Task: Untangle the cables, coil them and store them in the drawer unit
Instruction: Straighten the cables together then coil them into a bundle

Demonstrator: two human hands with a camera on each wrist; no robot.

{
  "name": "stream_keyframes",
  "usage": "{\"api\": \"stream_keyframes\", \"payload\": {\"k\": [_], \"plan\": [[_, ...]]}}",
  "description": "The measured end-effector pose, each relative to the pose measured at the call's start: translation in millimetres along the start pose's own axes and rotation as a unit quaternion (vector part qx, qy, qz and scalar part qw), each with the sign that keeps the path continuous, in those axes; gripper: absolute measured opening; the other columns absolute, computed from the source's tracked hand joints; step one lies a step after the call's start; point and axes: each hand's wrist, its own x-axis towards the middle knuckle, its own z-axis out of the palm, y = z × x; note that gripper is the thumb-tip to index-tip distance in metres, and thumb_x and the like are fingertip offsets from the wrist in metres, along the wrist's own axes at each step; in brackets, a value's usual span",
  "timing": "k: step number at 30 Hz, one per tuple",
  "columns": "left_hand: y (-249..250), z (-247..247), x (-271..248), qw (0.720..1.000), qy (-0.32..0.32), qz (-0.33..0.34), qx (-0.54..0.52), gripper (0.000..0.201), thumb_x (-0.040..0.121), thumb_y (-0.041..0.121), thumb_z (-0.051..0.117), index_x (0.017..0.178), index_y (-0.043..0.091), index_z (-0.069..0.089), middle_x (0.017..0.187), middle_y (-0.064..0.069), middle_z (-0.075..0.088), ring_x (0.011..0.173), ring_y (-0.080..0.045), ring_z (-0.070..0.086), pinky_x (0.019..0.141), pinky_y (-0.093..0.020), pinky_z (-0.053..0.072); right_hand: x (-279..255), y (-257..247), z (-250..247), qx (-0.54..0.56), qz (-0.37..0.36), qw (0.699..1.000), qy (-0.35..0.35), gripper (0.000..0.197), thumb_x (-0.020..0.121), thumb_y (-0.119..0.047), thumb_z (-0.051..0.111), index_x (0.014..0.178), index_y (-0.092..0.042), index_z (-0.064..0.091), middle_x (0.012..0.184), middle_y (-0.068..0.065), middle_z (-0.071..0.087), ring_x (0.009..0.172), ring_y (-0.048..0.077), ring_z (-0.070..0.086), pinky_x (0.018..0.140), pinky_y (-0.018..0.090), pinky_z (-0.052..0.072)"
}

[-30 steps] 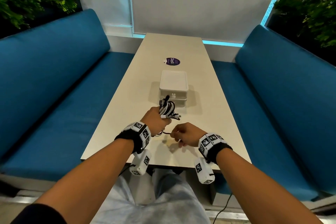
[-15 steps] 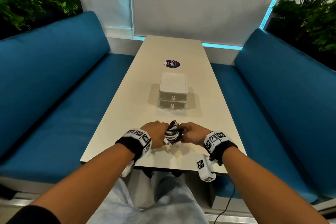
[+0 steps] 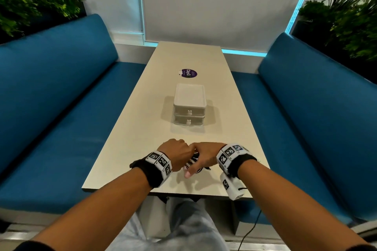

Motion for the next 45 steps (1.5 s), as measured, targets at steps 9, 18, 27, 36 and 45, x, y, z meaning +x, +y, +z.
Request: {"api": "stream_keyframes", "payload": {"k": [9,18,27,36,45], "plan": [[10.3,-3.9,6.3,0.998,0.041,-0.040,-0.016,0.035,0.085,0.008,0.060,0.116,0.006,0.044,0.111,-0.013,0.061,0.101,-0.030,0.055,0.076,-0.035,0.039,4.0,7.7,10.4,-0.125,0.034,0.976,0.177,0.042,0.056,-0.055,0.075,0.080,-0.027,0.058,0.075,-0.006,0.064,0.071,0.018,0.063,0.069,0.034,0.057],[-9.3,-21.7,8.3,0.981,-0.038,-0.138,-0.131,0.021,0.074,0.025,0.063,0.095,0.026,0.063,0.088,0.000,0.066,0.078,-0.026,0.064,0.065,-0.031,0.048,3.1,9.0,7.0,-0.251,-0.034,0.926,0.282,0.046,0.060,-0.061,0.064,0.088,-0.025,0.062,0.087,-0.007,0.054,0.081,0.020,0.056,0.060,0.030,0.044],[-12.5,-11.0,4.4,0.989,-0.059,-0.122,-0.050,0.022,0.083,0.021,0.063,0.105,0.015,0.062,0.096,-0.008,0.065,0.083,-0.028,0.065,0.064,-0.032,0.045,2.4,-1.2,1.2,-0.143,-0.032,0.980,0.132,0.086,0.058,-0.066,0.076,0.126,-0.022,0.047,0.109,0.003,0.065,0.094,0.029,0.063,0.083,0.041,0.055],[-10.8,-11.6,5.3,0.990,0.023,-0.131,-0.050,0.038,0.087,0.028,0.063,0.121,0.016,0.053,0.103,-0.006,0.067,0.091,-0.030,0.065,0.066,-0.032,0.040,17.8,-20.4,-16.3,-0.083,-0.005,0.993,0.090,0.064,0.052,-0.056,0.086,0.102,-0.029,0.057,0.096,-0.009,0.068,0.089,0.016,0.064,0.081,0.033,0.052],[1.0,1.8,9.9,0.973,0.042,-0.177,-0.143,0.029,0.085,0.015,0.058,0.112,0.012,0.047,0.103,-0.009,0.065,0.089,-0.034,0.063,0.064,-0.034,0.037,26.8,-11.8,-6.2,-0.208,0.030,0.962,0.173,0.035,0.065,-0.042,0.078,0.083,-0.022,0.055,0.078,0.001,0.062,0.068,0.023,0.062,0.064,0.032,0.054]]}}
